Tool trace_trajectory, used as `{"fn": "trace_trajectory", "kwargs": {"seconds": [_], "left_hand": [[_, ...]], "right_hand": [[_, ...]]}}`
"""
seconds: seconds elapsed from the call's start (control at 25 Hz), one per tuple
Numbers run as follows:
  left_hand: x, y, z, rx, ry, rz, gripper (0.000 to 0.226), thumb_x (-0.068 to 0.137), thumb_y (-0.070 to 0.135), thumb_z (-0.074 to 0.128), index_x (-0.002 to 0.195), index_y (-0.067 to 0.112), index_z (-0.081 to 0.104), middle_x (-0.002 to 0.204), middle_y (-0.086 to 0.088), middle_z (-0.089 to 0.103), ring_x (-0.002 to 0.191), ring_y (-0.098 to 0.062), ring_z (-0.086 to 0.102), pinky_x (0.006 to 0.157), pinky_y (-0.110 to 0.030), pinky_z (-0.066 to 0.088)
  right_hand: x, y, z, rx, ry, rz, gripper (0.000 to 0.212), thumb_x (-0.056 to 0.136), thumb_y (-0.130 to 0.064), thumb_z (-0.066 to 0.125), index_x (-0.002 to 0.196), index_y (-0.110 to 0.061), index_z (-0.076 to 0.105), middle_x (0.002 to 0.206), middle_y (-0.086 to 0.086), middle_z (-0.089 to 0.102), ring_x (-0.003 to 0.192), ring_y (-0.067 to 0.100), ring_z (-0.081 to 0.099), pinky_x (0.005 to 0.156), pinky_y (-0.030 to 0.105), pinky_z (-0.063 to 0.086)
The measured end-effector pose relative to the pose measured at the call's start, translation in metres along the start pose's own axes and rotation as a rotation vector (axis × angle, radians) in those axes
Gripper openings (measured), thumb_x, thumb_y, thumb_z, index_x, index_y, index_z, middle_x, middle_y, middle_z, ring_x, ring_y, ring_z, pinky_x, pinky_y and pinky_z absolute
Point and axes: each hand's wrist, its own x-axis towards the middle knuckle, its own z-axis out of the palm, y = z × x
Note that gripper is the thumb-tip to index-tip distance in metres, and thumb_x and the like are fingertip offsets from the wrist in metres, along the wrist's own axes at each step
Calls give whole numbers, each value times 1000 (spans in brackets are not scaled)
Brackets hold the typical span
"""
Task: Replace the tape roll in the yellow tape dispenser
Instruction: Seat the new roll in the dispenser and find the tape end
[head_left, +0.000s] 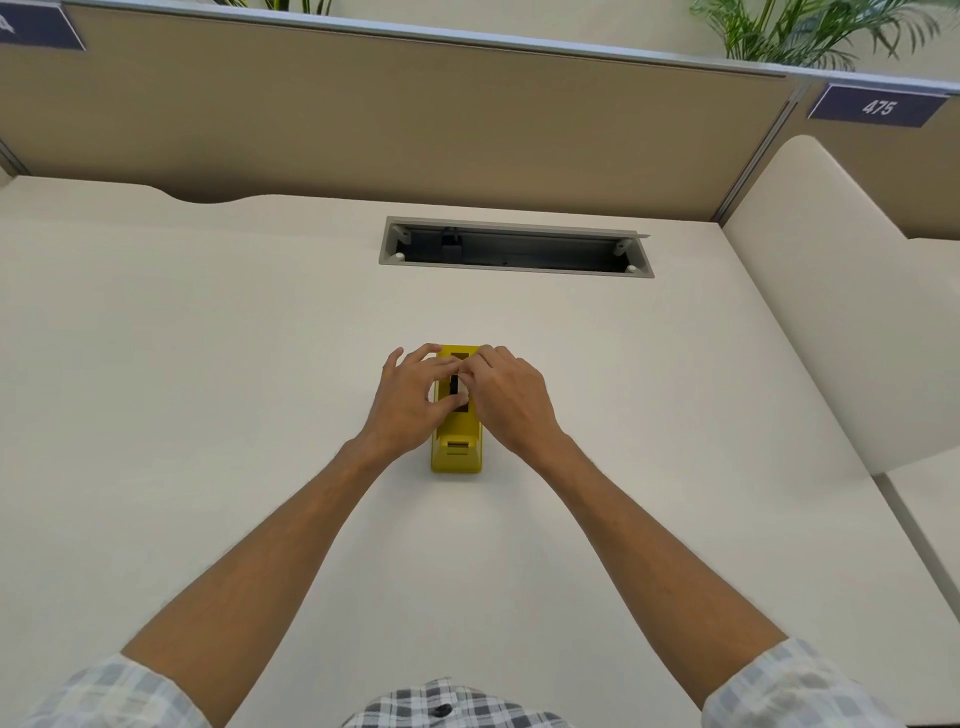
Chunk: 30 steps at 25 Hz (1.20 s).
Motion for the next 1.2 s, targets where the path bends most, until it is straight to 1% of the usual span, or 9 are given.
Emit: {"fn": "trace_trajectory", "kwargs": {"seconds": [0.08,0.2,0.32,0.44,0.6,0.84,0.92,1.0,1.2], "left_hand": [[0,0,0,0,-1,1,40,87,33,66,126,24,61,132,5,61,137,-16,37,117,-48,12],[1,0,0,3,-2,1,39,87,33,66,124,23,62,132,5,61,137,-17,38,117,-48,12],[1,1,0,10,-4,4,37,87,33,66,123,23,63,131,5,61,137,-17,37,117,-48,12],[2,1,-1,23,-10,10,37,88,32,66,124,23,62,131,6,61,137,-16,36,117,-47,10],[2,2,-1,52,-21,13,40,88,33,65,127,23,60,133,6,60,138,-16,35,118,-48,10],[2,2,-2,45,-19,22,40,88,33,66,126,23,61,131,6,61,137,-16,37,118,-49,12],[2,1,-1,44,-19,25,40,88,34,65,126,24,61,131,6,62,137,-15,37,118,-49,12],[2,1,-1,45,-18,22,39,88,34,66,125,24,62,131,6,61,137,-15,36,118,-49,12],[2,2,-2,35,-13,30,35,87,30,67,121,25,64,129,6,62,136,-16,38,117,-48,12]], "right_hand": [[-1,1,-1,68,-16,54,11,93,-16,58,91,-11,68,87,3,66,79,22,60,57,31,43],[-2,4,-6,103,-23,32,14,93,-21,59,98,-16,72,92,2,69,82,20,59,59,31,43],[0,4,-10,62,-42,4,14,92,-20,60,95,-17,73,89,2,70,79,23,59,58,33,43],[4,2,-9,-9,-49,-19,14,92,-18,59,91,-16,73,85,2,70,76,22,58,56,32,40],[6,2,-7,-96,-111,-53,11,93,-14,56,91,-11,66,88,5,66,79,23,57,58,29,32],[2,3,-2,-87,-182,-44,14,97,-15,44,104,-11,56,101,6,59,87,22,55,61,28,34],[0,2,-6,-18,-146,19,16,98,-19,46,102,-11,59,99,4,60,85,21,56,61,30,40],[-3,1,-9,40,-95,30,17,97,-21,51,100,-12,65,97,4,64,83,22,59,61,33,44],[2,2,-14,-3,-75,-33,13,93,-16,58,94,-15,71,88,3,70,79,25,59,58,33,41]]}}
